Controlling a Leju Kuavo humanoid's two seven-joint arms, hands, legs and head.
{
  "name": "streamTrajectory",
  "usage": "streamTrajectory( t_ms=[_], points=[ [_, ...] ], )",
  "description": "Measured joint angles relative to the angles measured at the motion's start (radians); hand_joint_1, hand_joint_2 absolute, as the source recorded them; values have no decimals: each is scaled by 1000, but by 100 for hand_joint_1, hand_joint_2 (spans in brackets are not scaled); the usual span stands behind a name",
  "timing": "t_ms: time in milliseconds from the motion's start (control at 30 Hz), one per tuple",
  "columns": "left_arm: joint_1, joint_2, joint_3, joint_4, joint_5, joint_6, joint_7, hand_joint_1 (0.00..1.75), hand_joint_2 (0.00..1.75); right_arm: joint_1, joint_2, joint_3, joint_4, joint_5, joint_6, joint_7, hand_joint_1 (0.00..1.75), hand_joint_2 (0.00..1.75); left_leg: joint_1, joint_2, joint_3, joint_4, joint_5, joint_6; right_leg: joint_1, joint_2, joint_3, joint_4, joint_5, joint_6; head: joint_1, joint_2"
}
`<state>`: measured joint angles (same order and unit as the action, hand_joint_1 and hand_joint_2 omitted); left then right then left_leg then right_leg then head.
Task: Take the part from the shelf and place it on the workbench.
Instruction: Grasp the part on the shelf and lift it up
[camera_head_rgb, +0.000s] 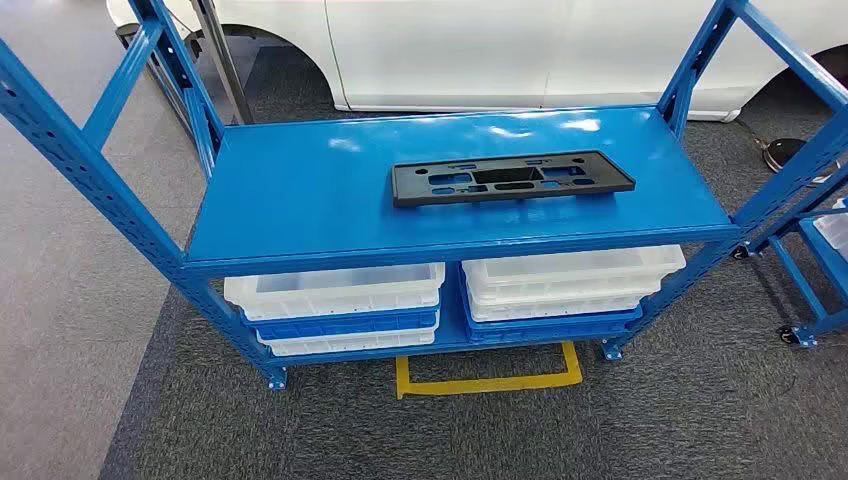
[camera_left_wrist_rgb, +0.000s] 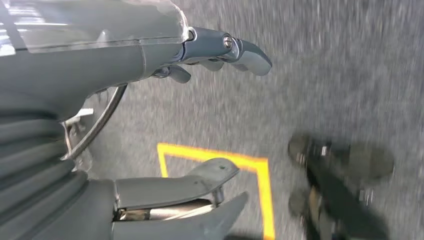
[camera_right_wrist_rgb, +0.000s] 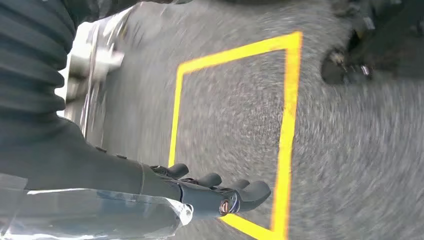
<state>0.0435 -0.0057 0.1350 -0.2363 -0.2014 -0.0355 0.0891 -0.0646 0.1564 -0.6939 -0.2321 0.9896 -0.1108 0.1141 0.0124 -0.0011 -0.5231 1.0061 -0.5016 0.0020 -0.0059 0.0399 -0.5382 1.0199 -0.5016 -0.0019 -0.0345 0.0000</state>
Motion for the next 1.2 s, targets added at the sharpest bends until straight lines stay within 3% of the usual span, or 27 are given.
streamTrajectory(
  t_ms=[33, 67, 100, 267, 400, 567, 633, 667, 767, 833, 1033, 1200],
  points=[
    [-2, -1, 2, 5, 0, -3, 1, 0, 0, -5, 3, -17, 4, -2, 1, 0, 0, 58, 0, 0, 0, 0, 0, 0, 0, 0, 0, 0, 0, 0, 0, 0],
    [-4, -1, 4, 9, 1, -8, 3, 0, 0, -9, 5, -32, 8, -7, 3, -1, 0, 44, 0, 0, 0, 0, 0, 0, 0, 0, 0, 0, 0, 0, 0, 0],
    [-7, -2, 9, 16, 5, -20, 6, 0, 0, -16, 10, -62, 14, -12, 6, -4, 0, 0, 0, 0, 0, 0, 0, 0, 0, 0, 0, 0, 0, 0, 0, 0],
    [-19, -10, 39, 38, 32, -114, 62, 0, 0, -30, 28, -166, 30, -65, -46, -89, 0, 0, 0, -1, -1, 0, 0, 0, 0, 0, -1, 0, 0, 0, 0, 0],
    [-29, -21, 56, 45, 43, -117, 139, 0, 0, -52, 47, -199, 39, -49, -182, -304, 0, 0, 0, -1, -1, 0, 0, 0, 0, 0, -1, 0, 0, 0, 0, 0],
    [-30, -31, 74, 47, 59, -93, 144, 0, 0, -85, 48, -194, 36, -34, -295, -546, 0, 0, 0, -1, 0, 0, 0, 0, 0, -1, 0, 0, 0, 0, 0, 0],
    [-26, -43, 92, 48, 91, -44, 98, 0, 0, -82, -1, -152, 0, -143, -231, -665, 0, 0, -2, -2, 0, 1, 0, 1, -3, -2, 0, 0, 0, 0, 0, 0],
    [-23, -53, 105, 49, 108, -11, 67, 0, 0, -74, -52, -108, -45, -246, -129, -702, 0, 0, -4, -3, 1, 1, 1, 2, -6, -3, 0, 0, -1, 2, -1, 0],
    [-16, -84, 135, 53, 128, 47, 12, 0, 0, -27, -213, 8, -257, -510, 185, -641, 0, 0, -10, -7, 2, 1, 2, 5, -14, -7, 1, 1, -3, 8, -1, 0],
    [-10, -96, 147, 56, 133, 57, 3, 0, 0, 14, -280, 50, -433, -570, 254, -579, 0, 0, -11, -6, 1, 2, 0, 7, -15, -4, 2, 0, -3, 11, -1, 0],
    [-8, -122, 175, 61, 149, 68, -8, 0, 0, 146, -349, 299, -909, -717, 121, -496, 0, 0, -11, -1, 2, 2, -3, 11, -15, 0, 0, 0, -3, 14, -1, 0],
    [-8, -131, 184, 62, 150, 69, -10, 0, 0, 204, -406, 459, -1136, -767, 60, -481, 0, 0, -10, -2, 2, 2, -3, 11, -12, -2, 1, 1, -3, 14, -1, 0]
  ],
)
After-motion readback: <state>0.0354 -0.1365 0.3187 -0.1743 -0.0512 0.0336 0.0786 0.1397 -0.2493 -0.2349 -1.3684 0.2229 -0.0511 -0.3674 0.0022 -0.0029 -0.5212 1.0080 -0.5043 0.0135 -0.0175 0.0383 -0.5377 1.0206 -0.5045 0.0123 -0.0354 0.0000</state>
